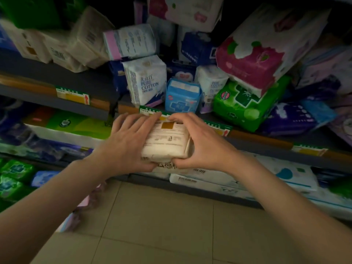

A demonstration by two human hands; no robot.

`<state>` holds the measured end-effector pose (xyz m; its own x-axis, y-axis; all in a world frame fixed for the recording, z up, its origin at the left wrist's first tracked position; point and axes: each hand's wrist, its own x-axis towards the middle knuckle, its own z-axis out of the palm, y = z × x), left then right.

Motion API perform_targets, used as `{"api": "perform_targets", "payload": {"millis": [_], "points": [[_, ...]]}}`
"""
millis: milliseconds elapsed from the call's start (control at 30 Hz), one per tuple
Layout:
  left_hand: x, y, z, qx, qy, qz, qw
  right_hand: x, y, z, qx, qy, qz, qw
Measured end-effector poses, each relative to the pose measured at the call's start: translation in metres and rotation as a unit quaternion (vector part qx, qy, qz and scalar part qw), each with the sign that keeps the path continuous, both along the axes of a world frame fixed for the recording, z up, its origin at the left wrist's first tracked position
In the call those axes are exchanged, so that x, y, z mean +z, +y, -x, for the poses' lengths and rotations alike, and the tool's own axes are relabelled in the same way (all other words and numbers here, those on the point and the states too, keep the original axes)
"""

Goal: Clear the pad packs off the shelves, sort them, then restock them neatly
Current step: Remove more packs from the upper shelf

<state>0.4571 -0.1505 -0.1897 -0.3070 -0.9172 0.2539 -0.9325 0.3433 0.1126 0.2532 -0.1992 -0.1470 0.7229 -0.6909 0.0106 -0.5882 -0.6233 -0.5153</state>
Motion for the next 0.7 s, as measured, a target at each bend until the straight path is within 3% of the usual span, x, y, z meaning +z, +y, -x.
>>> {"api": "perform_targets", "payload": {"millis": [167, 233, 300, 367, 500, 600, 700], "points": [[-0.009, 0.016, -0.016, 0.071, 0.049, -0.119, 0.989, -0.004, -0.012, -0.023, 0.030, 0.048, -0.093, 0.994], [-0.012, 0.025, -0.028, 0.125, 0.076, -0.179, 0.973, -0.002, -0.031, -0.032, -0.066, -0.017, -0.122, 0.990], [-0.017, 0.031, -0.038, 0.152, 0.058, -0.203, 0.966, -0.001, -0.058, -0.039, -0.168, -0.046, -0.017, 0.985], [-0.023, 0.033, -0.046, 0.169, 0.035, -0.203, 0.964, 0.000, -0.085, -0.043, -0.187, 0.022, 0.097, 0.977], [-0.031, 0.036, -0.048, 0.191, 0.051, -0.209, 0.958, -0.010, -0.119, -0.055, -0.145, 0.193, 0.110, 0.964], [-0.039, 0.037, -0.052, 0.217, 0.147, -0.245, 0.933, -0.011, -0.126, -0.061, -0.165, 0.256, 0.159, 0.939], [-0.044, 0.039, -0.060, 0.224, 0.279, -0.287, 0.889, -0.004, -0.128, -0.061, -0.171, 0.252, 0.125, 0.944]]}}
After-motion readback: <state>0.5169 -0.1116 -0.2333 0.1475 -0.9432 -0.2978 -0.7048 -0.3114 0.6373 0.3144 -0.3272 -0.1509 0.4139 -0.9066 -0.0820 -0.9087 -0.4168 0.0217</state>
